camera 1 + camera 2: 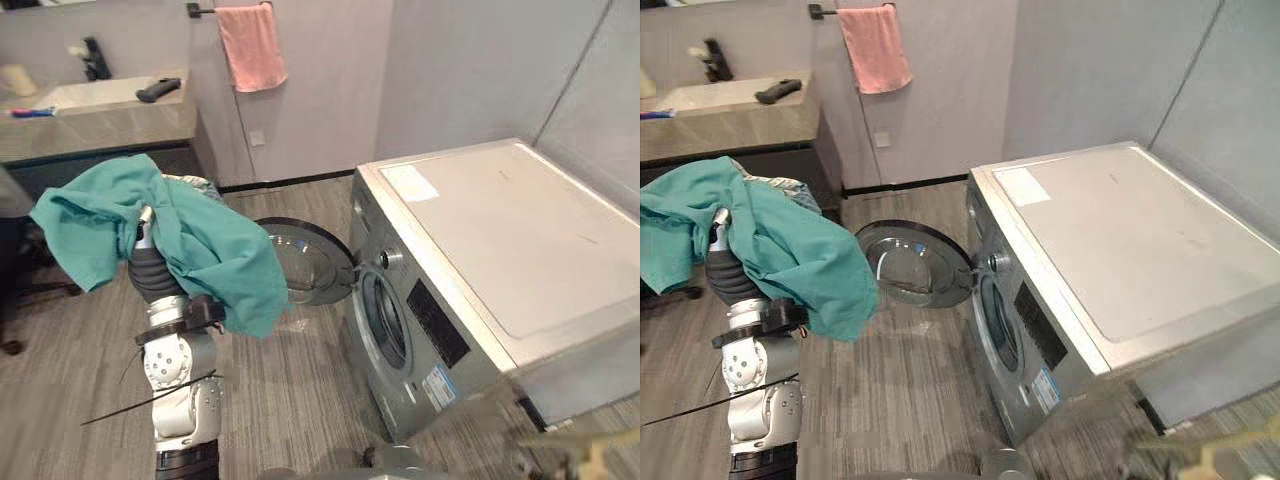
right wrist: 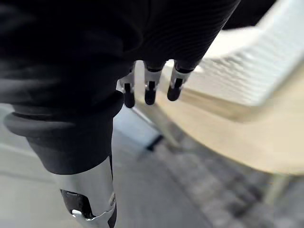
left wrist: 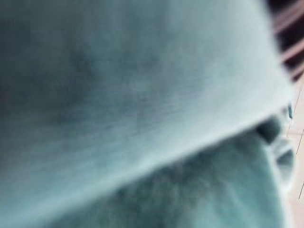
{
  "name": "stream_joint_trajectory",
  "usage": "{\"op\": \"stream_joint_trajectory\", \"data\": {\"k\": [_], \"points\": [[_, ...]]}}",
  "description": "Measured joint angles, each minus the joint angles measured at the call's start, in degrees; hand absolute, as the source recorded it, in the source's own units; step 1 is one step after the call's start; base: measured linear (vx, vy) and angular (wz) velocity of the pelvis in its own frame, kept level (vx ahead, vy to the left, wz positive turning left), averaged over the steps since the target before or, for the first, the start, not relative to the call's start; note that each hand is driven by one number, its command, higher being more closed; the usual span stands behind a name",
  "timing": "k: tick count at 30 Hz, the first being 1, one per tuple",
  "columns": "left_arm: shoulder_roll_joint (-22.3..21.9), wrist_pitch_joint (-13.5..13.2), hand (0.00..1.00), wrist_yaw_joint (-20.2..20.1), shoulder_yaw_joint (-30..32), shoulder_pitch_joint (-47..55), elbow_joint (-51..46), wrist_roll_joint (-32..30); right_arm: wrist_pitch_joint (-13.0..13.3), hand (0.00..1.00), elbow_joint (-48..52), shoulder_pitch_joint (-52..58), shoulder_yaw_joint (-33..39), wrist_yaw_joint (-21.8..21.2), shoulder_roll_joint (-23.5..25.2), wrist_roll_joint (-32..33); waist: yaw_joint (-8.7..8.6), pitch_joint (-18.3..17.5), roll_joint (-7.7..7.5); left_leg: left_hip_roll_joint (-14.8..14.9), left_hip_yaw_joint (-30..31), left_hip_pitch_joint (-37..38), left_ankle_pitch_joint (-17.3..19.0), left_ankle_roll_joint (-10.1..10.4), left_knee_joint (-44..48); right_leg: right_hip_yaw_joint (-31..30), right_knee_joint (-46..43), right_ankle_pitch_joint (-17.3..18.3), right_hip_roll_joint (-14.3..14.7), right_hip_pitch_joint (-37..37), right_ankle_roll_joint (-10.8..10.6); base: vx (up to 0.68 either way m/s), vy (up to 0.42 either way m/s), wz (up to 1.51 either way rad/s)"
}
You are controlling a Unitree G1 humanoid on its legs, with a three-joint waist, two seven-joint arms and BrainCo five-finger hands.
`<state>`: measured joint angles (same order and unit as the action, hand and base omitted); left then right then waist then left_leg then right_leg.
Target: Pick up the laundry basket with both hands and put the clothes into the washing machine.
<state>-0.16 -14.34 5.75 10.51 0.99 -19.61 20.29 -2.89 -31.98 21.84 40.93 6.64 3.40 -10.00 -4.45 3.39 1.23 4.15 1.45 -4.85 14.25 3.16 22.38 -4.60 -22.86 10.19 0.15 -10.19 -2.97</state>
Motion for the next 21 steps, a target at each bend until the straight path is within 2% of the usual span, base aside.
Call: {"op": "stream_joint_trajectory", "data": {"k": [1,2,3,4,5,6,7,8,9,10,11,13,15,16,17,18,19,20,21], "points": [[-0.7,0.0,1.00,-0.1,-0.4,0.0,0.1,0.4,0.0,0.00,-3.8,0.0,0.3,-1.0,0.0,1.0,-0.15,0.0,1.32,1.8,0.0,-0.3,1.6,0.9,2.4,1.3,-0.3,0.9,1.2,1.0,0.8,0.22,-0.209,0.44],[-1.1,0.0,1.00,-0.3,-0.6,0.0,0.2,0.5,0.0,0.00,-5.9,0.1,0.3,-1.8,0.1,1.3,-0.10,0.0,1.87,3.0,-0.2,-0.1,2.6,1.3,4.2,1.6,-0.6,1.9,2.2,1.9,1.9,0.17,-0.171,0.23],[-1.5,0.0,1.00,-0.5,-1.2,0.1,0.3,0.6,0.0,0.00,-9.6,-0.1,-0.3,-3.6,0.8,1.9,0.23,0.3,2.22,5.3,-1.0,-1.5,3.4,1.8,11.4,2.1,-1.2,3.2,4.2,3.5,3.5,0.13,-0.130,0.08],[-1.6,0.0,1.00,-0.6,-1.5,0.1,0.4,0.6,0.0,0.00,-10.7,-0.1,-0.7,-4.4,1.3,2.4,0.44,0.3,2.27,6.5,-1.3,-3.4,3.0,2.0,16.8,2.4,-1.3,3.6,5.2,4.3,4.0,0.17,-0.160,-0.08],[-1.8,0.0,1.00,-0.7,-1.6,0.2,0.6,0.6,0.0,0.00,-12.0,-0.1,-2.1,-5.6,1.7,2.8,0.91,0.2,2.62,9.3,-1.6,-7.1,1.1,2.0,26.0,2.6,-1.7,4.1,7.4,5.6,5.1,0.21,-0.143,-0.28],[-1.8,0.0,1.00,-0.5,-1.4,0.2,1.2,0.6,0.1,0.00,-12.3,-0.1,-4.1,-6.4,1.5,2.9,1.65,0.1,2.08,12.6,-3.2,-9.2,-2.0,1.3,32.5,2.3,-2.3,4.6,8.7,6.7,5.8,0.26,-0.163,-0.32],[-1.8,0.0,1.00,-0.3,-1.4,0.2,1.3,0.6,0.2,0.00,-12.3,-0.2,-4.6,-6.6,1.4,2.9,1.78,0.0,1.67,13.7,-4.4,-9.7,-3.0,0.6,33.9,2.1,-2.2,4.7,8.8,7.2,6.0,0.27,-0.108,-0.24],[-1.8,0.0,1.00,-0.1,-1.4,0.2,1.4,0.7,0.3,0.00,-12.3,-0.3,-5.6,-6.8,1.2,2.9,1.98,-0.1,1.15,15.5,-7.1,-10.4,-2.8,0.3,35.4,1.7,-1.6,4.7,8.8,7.7,6.1,0.24,-0.029,-0.16],[-1.8,0.1,1.00,-0.1,-1.4,0.1,1.4,1.6,0.3,0.00,-12.3,-0.7,-6.7,-6.8,0.8,3.1,2.10,-0.1,0.60,17.5,-10.3,-10.3,-1.4,-0.9,34.9,1.1,-0.8,4.4,8.6,8.6,6.4,0.25,0.003,-0.14],[-1.7,0.1,1.00,0.0,-1.3,0.1,1.4,1.9,0.3,0.00,-12.3,-1.1,-7.0,-6.8,0.5,3.2,2.07,-0.2,0.27,18.1,-11.4,-10.0,-0.5,-0.7,33.5,0.9,-0.5,4.4,8.2,8.7,6.5,0.25,0.062,-0.14],[-1.6,0.1,1.00,0.5,-1.2,-0.1,1.6,2.2,0.4,0.00,-12.3,-1.7,-7.8,-6.7,0.5,3.3,2.04,-0.3,-0.87,18.7,-13.1,-9.0,1.4,0.0,29.2,-0.2,-0.1,4.3,7.3,9.2,6.5,0.23,0.123,-0.10],[-1.0,0.0,1.00,0.8,-0.8,-0.5,2.6,2.8,0.8,0.00,-12.5,-2.4,-9.3,-6.6,0.3,3.4,2.14,-0.5,-2.51,18.6,-12.4,-8.2,2.1,0.8,21.4,-2.0,1.2,4.0,5.5,10.2,5.9,0.20,0.182,-0.14],[0.0,0.0,1.00,1.0,0.9,-0.7,4.4,2.8,2.0,0.00,-14.4,-3.0,-10.6,-6.7,-0.5,3.4,2.48,-0.8,-3.44,17.4,-6.8,-6.5,1.3,1.8,10.0,-5.0,1.4,3.6,3.5,10.8,4.6,0.17,0.278,-0.37],[-0.1,0.0,1.00,1.2,1.4,-0.7,4.7,2.8,2.1,0.00,-14.5,-3.0,-10.6,-6.6,-0.6,3.4,2.64,-0.8,-3.42,17.6,-5.1,-5.9,0.6,2.4,7.4,-5.7,1.3,3.6,3.3,10.9,3.6,0.17,0.348,-0.59],[-0.2,0.0,1.00,2.0,1.8,-0.7,4.7,2.8,2.6,0.00,-14.3,-2.6,-10.6,-6.6,-1.0,3.4,2.90,-1.6,-1.94,17.8,-2.5,-4.1,-3.7,1.3,2.5,-6.7,1.0,4.8,3.2,10.9,1.5,0.18,0.506,-0.62],[-0.3,-0.2,1.00,2.1,2.0,-0.7,4.8,2.8,2.6,0.00,-14.6,-2.3,-10.6,-6.7,-1.3,3.4,3.27,-1.7,-1.29,17.5,-0.6,-3.5,-4.6,6.5,2.0,-7.5,0.9,7.3,2.2,10.8,-1.6,0.15,0.525,-0.52],[-0.4,-0.2,1.00,2.2,1.9,-0.6,5.2,2.8,2.5,0.00,-14.9,-2.1,-10.7,-6.8,-0.9,3.4,3.07,-1.6,-1.65,16.7,-0.9,-3.5,-3.7,8.3,2.8,-7.9,0.7,8.1,1.2,10.9,-2.4,0.10,0.491,-0.26],[0.0,-0.1,1.00,2.2,1.9,-0.5,5.5,2.9,2.5,0.00,-15.0,-1.3,-10.7,-6.9,0.9,3.4,2.64,-2.2,-4.41,14.3,-2.5,-3.5,-2.5,7.5,3.9,-8.8,0.4,8.5,-1.5,10.9,-3.1,0.03,0.269,-0.08],[-0.1,-0.1,1.00,2.2,1.8,-0.4,5.5,3.1,2.4,0.00,-15.5,-1.0,-11.5,-7.0,1.0,3.4,2.56,-2.4,-5.27,13.6,-3.1,-3.5,-1.8,7.5,4.4,-9.1,0.6,8.4,-2.4,10.9,-3.3,0.02,0.308,-0.18]]}}
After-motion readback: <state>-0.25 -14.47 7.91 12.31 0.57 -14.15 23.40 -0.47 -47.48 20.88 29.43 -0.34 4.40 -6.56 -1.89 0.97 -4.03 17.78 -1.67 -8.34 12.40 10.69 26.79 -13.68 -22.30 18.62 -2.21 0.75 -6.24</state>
